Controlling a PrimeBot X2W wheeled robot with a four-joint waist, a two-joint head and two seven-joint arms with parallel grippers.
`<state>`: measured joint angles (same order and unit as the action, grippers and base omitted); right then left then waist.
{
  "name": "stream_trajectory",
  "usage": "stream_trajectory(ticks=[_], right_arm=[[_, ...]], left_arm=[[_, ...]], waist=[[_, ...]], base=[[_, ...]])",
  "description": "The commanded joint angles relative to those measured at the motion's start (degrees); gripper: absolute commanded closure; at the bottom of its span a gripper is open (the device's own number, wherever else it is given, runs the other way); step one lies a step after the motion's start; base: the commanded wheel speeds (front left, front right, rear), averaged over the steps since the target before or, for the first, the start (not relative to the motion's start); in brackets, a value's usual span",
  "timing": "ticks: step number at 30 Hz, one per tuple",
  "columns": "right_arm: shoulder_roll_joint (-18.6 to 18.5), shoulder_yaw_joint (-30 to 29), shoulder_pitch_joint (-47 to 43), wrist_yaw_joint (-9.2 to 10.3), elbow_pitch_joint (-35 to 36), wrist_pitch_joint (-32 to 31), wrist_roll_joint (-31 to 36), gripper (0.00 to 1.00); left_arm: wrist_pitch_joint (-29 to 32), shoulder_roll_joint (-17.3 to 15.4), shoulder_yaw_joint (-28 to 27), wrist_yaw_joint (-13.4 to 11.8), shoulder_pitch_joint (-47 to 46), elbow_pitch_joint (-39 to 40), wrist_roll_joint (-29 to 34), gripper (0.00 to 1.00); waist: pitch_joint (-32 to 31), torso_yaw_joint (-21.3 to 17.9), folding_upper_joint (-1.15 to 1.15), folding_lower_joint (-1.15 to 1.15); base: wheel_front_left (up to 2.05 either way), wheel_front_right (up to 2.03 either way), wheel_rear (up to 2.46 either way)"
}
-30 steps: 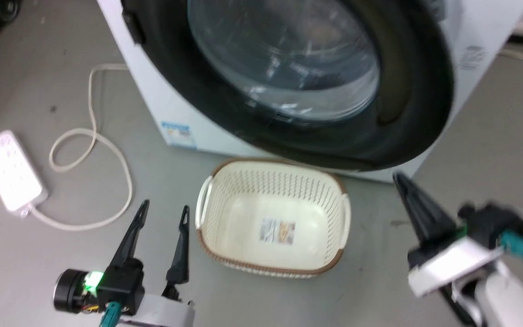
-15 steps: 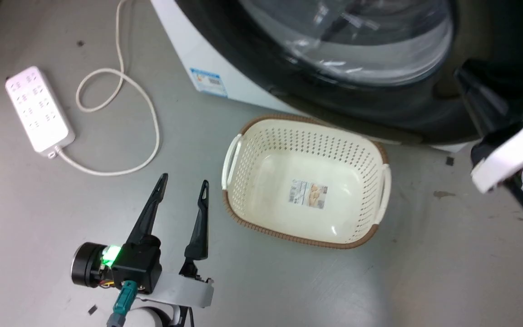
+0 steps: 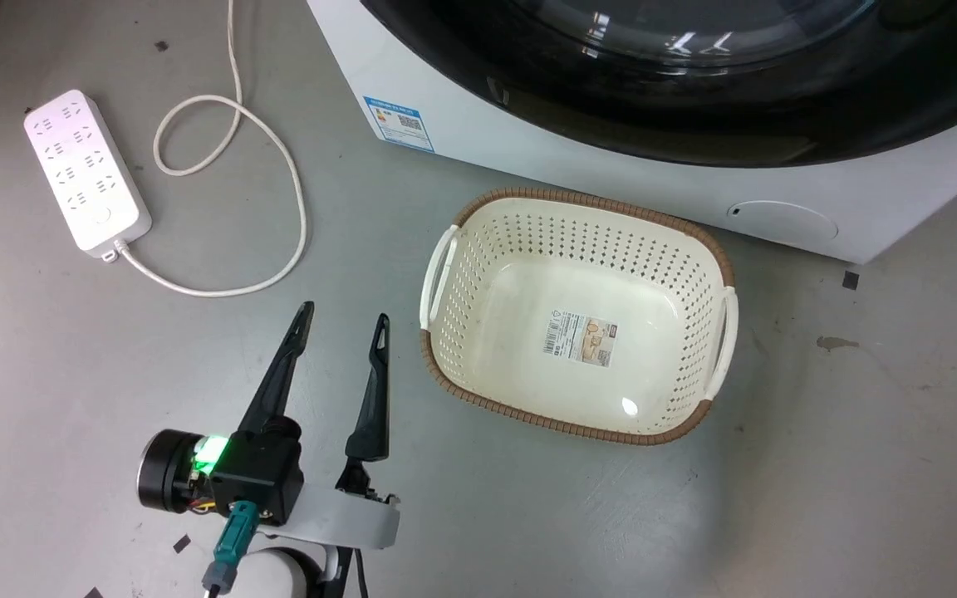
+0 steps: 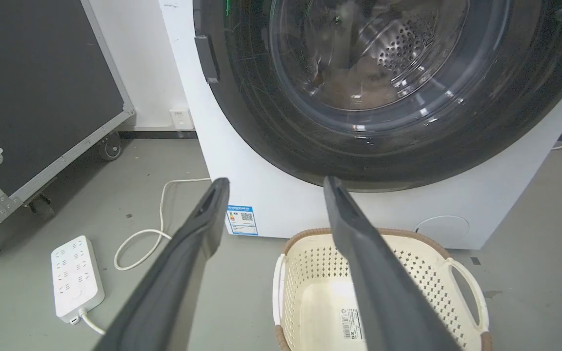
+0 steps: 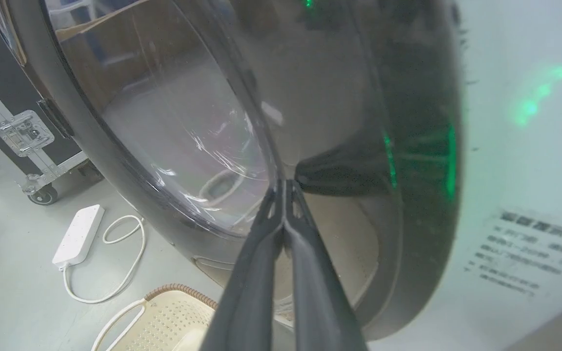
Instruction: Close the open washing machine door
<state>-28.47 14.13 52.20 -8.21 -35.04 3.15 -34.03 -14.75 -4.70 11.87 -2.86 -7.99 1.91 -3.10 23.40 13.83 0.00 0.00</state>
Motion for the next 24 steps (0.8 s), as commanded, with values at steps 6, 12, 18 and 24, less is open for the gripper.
stream_trajectory(ticks=[6, 12, 18, 24], right_arm=[[0.37, -0.89, 1.56, 0.72, -3.6, 2.63, 0.17, 1.0], [2.07, 0.85, -2.74, 0.72, -3.76, 6.37, -0.45, 0.0], [3.25, 2.11, -12.22, 0.72, -0.44, 10.36, 0.19, 0.0], [7.38, -5.67, -30.92, 0.72, 13.92, 11.81, 8.08, 0.0]], left_arm=[[-0.25, 0.12, -0.95, 0.1, -0.04, -0.29, 0.43, 0.0], [-0.25, -0.17, -1.87, 0.38, 0.87, -0.9, 0.2, 0.0], [-0.25, -0.65, -3.17, 0.91, 2.75, -2.06, -0.35, 0.0], [-0.25, -1.44, -4.82, 2.04, 6.84, -3.44, -1.2, 0.0]], waist=[[-2.33, -1.22, 0.0, 0.0], [-6.28, -3.11, 0.0, 0.0], [-12.28, -5.71, 0.0, 0.0], [-19.07, -8.54, 0.0, 0.0]], base=[[0.0, 0.0, 0.0], [0.0, 0.0, 0.0], [0.0, 0.0, 0.0], [0.0, 0.0, 0.0]])
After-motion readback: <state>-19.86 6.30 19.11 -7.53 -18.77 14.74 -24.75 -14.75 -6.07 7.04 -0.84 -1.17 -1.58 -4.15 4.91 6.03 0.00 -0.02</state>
